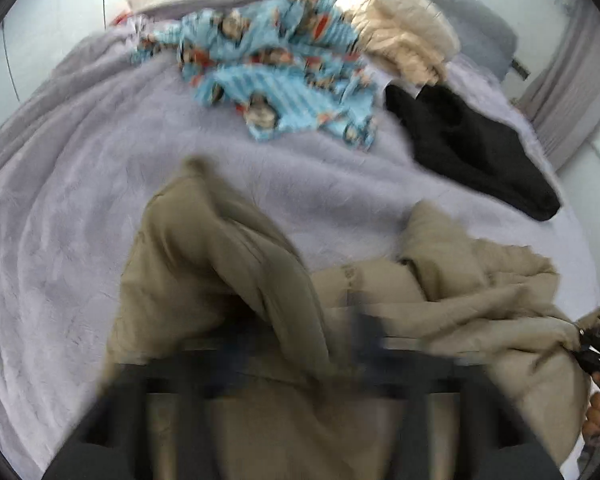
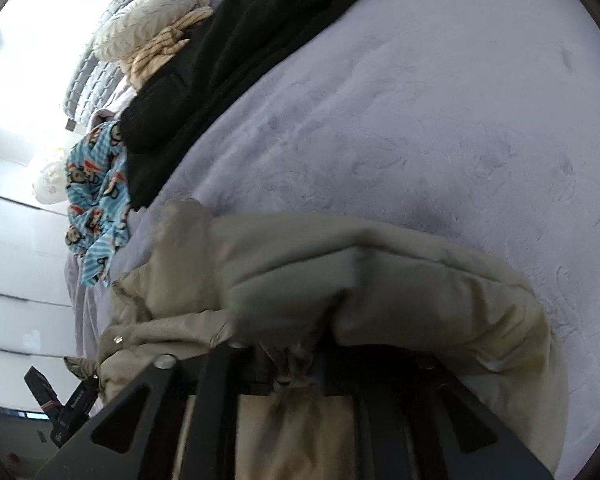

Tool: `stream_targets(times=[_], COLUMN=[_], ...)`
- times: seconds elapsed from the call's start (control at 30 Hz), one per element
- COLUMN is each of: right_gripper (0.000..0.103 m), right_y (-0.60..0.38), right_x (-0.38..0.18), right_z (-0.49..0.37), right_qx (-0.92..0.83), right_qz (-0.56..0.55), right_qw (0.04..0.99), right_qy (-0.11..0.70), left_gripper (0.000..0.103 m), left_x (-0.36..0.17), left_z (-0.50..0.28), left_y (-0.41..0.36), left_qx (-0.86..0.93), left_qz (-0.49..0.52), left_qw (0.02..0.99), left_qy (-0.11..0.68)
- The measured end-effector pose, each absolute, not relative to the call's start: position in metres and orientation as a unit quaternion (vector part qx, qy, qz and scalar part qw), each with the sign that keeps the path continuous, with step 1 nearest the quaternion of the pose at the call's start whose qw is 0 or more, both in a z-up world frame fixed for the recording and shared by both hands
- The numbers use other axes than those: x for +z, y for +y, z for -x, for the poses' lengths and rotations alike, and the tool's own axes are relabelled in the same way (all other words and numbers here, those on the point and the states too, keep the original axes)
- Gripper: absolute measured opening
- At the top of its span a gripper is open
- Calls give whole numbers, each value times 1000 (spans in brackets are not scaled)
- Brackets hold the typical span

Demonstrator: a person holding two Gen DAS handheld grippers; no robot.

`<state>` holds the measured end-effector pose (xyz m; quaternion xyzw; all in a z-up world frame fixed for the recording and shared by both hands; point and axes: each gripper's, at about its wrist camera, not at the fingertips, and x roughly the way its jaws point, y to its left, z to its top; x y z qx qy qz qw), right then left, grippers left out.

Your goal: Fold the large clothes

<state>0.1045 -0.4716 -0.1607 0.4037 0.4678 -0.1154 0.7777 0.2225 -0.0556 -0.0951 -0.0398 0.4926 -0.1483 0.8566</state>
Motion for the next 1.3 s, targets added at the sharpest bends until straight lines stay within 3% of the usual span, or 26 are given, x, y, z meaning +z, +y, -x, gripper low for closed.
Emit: stream_targets(times=[0.03,0.1,0.17,0.2,0.23,0.27,0.3,0.37,0.53,0.67,0.77,0.9,0.97,1.13,1.27,1.3], right_gripper=[39,72,73,71,65,43,33,28,22,10,8,8,8,21,55,57], right_y=[-469,-465,-458,-451,-443,-435,-421,-406,-434,-490,-511,-510,-508,-499,-486,-483], right_x=[-153,-136,-119,-109,-103,-100,-101,-111,-141,-169,-191,-202,-200,-172,-141,-135], right_z=[-103,-95,-87,-83,-81,-81,-85,-91,-99,-93,-94,-102,-101,-90,-62,-54], right_qx=[-111,-111,-117,-112,-96,-79,-49,-30,-129,-171,-180,-189,-191,-196,-187,-186], right_qz=[-399,-381,-358,-342,-328,-315,-286,-236,-163,-242,-286,-272,-267,-255,-278,-285], right_qw=[784,798,814,823,830,834,833,832,830,814,801,804,804,808,820,822], right_qy=[463,453,441,439,441,447,471,501,517,499,494,494,497,495,464,456], left_gripper=[103,103,101,99,91,81,76,60,59,59,62,78,81,81,81,82], left_x=[-83,-64,-54,-52,-53,-56,-64,-83,-131,-148,-159,-166,-164,-139,-114,-109], left_z=[-216,-206,-202,-200,-200,-200,-201,-206,-238,-249,-259,-272,-273,-255,-228,-220], left_y=[-50,-46,-45,-47,-51,-57,-67,-81,-74,-76,-85,-87,-83,-66,-43,-36], left_qx=[-138,-143,-154,-166,-179,-196,-206,-192,-126,-124,-129,-111,-104,-96,-97,-95], left_qz=[34,17,14,14,10,0,-25,-68,-48,-35,-36,-24,-15,-33,-37,-34], left_qw=[871,884,882,879,874,865,859,856,854,856,855,853,852,853,853,853], left_qy=[471,446,444,447,453,462,469,476,502,500,502,509,513,512,511,512])
